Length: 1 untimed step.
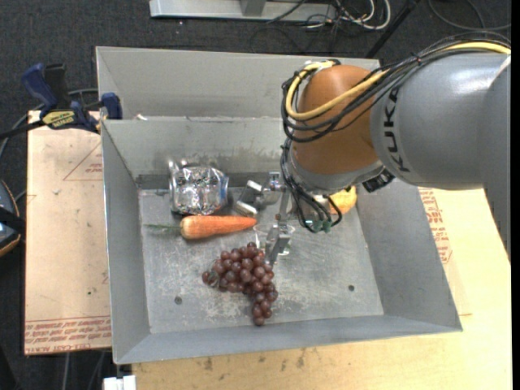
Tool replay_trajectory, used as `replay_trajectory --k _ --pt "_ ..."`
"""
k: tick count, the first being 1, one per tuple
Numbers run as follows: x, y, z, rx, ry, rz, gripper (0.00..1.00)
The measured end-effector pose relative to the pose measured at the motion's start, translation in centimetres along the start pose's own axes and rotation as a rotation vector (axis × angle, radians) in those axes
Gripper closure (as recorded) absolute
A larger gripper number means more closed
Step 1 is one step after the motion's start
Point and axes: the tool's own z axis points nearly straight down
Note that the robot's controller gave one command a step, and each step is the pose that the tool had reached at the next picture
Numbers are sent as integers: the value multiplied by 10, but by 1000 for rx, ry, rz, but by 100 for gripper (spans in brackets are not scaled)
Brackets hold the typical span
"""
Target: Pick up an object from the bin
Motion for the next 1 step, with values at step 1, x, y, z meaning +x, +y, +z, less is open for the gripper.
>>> replay_trajectory --k 1 --pt "-2 0 -4 -1 -8 2 0"
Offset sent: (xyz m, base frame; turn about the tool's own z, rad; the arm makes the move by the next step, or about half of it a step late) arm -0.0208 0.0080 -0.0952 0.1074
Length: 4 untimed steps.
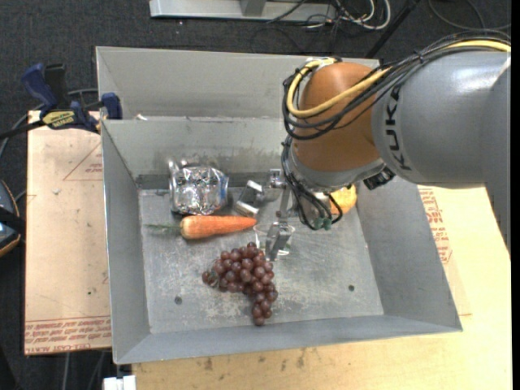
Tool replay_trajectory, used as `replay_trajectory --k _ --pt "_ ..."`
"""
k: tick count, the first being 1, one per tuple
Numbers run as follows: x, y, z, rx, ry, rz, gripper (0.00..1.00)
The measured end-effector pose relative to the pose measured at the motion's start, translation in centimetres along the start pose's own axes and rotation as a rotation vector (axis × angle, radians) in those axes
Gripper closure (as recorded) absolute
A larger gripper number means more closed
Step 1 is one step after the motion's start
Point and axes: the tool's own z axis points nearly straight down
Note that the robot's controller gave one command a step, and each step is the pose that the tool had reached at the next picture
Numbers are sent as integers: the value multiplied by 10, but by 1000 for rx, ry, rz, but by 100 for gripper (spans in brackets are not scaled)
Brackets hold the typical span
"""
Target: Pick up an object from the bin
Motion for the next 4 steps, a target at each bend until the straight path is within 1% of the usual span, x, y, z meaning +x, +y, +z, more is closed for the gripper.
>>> replay_trajectory --k 1,2,3,4 --pt "15 7 70 -1 -3 76 0" --pt "16 8 85 -1 -2 88 0" --pt "24 7 64 0 -4 90 0" --pt "23 6 89 -1 -1 188 0"
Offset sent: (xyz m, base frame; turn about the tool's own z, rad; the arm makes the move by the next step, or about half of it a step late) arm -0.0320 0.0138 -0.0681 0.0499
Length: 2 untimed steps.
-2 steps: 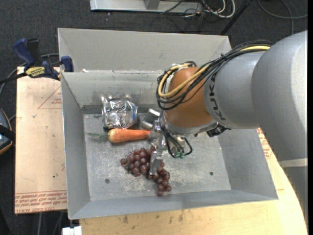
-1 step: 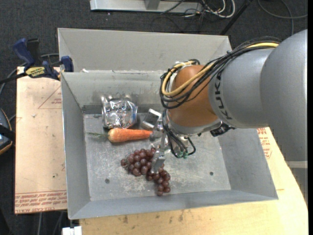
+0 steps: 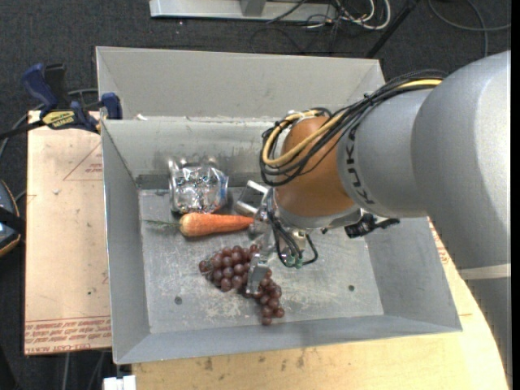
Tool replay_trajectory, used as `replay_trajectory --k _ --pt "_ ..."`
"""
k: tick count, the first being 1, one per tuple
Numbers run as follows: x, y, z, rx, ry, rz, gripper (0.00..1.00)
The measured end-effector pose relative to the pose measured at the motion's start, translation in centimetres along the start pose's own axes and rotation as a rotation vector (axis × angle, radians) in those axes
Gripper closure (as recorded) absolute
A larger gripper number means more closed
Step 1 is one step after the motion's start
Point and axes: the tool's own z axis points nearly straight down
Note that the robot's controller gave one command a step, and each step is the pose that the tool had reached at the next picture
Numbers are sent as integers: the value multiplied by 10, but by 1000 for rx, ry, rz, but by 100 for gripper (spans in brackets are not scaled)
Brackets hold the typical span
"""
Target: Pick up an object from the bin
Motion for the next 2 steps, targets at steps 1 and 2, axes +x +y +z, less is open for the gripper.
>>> replay_trajectory --k 1,2 --pt "5 -1 6 -5 2 21 100" --pt "6 -2 4 -6 1 23 100"
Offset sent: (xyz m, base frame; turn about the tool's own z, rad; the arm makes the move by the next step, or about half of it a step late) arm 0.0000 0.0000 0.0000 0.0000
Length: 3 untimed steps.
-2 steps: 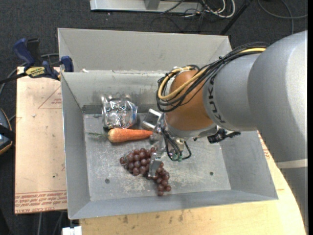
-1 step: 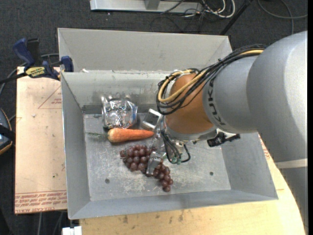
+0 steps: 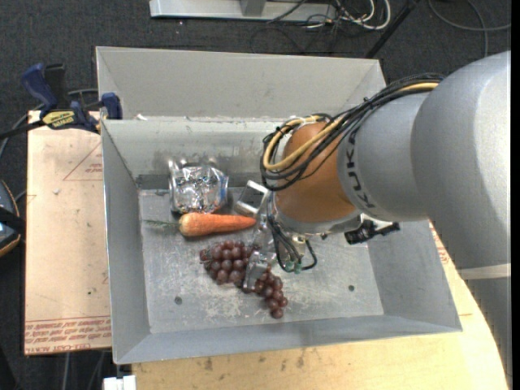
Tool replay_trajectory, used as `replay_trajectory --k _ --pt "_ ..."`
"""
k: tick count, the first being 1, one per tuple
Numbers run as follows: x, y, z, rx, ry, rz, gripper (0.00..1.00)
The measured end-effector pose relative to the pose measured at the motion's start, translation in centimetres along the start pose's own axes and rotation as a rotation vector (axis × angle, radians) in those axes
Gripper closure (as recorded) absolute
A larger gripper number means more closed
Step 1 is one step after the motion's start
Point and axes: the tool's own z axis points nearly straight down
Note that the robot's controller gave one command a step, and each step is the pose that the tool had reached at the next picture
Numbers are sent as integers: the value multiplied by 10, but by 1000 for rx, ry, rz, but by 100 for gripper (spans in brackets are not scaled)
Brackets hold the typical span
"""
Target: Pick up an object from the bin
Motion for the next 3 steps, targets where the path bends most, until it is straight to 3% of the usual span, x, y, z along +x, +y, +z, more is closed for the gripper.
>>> replay_trajectory --k 3 --pt "1 1 -9 4 4 -2 100"
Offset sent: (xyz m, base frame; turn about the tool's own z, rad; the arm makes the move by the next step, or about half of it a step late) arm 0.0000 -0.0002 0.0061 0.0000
